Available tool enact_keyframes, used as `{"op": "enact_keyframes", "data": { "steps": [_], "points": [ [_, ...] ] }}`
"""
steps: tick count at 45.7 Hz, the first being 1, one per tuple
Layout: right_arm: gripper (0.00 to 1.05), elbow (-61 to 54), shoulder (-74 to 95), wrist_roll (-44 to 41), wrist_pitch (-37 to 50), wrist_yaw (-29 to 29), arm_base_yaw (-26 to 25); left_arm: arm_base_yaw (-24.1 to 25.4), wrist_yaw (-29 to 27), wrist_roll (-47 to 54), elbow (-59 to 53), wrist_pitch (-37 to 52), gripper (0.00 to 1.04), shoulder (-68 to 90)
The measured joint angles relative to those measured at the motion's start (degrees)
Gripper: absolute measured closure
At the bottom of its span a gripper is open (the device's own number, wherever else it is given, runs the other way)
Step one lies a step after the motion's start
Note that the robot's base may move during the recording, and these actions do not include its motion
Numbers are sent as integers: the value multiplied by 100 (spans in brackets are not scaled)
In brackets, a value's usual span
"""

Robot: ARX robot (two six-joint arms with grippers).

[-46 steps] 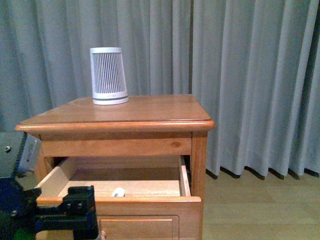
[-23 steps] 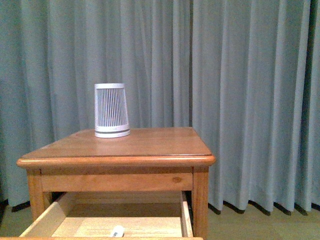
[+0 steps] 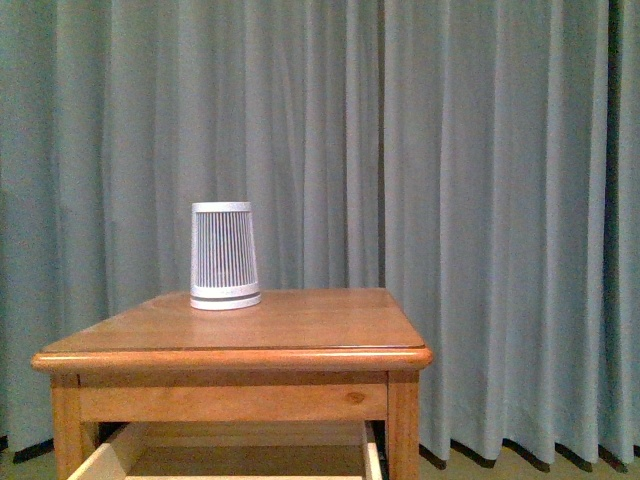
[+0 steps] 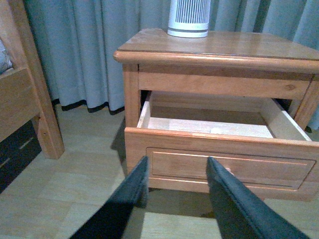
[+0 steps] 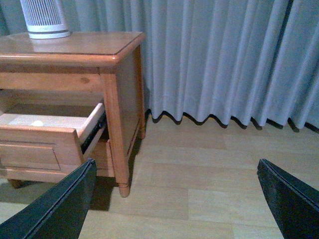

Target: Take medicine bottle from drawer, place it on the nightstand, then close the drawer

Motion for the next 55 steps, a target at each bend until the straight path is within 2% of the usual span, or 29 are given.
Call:
{"op": "enact_keyframes", "data": {
  "steps": [6,8,10,13,25,28,31,55],
  "points": [
    [7,0,0,0,0,2,0,240,234,20,0,-332,89,-348],
    [7,0,0,0,0,0,0,503,658,31,0,-466,97,-474],
    [7,0,0,0,0,0,0,776,804,31,0,-570,101,-595],
    [7,0,0,0,0,0,0,905,861,44,0,-750,101,-778],
    [7,0,0,0,0,0,0,922,883,44,0,-1241,101,-1263],
    [7,0,-2,0,0,13,0,927,916,48,0,-1932,101,-1790],
    [7,0,0,0,0,15,0,927,909,50,0,-2221,101,-2177],
    [7,0,0,0,0,13,0,927,896,52,0,-2277,101,-2271]
  ]
}}
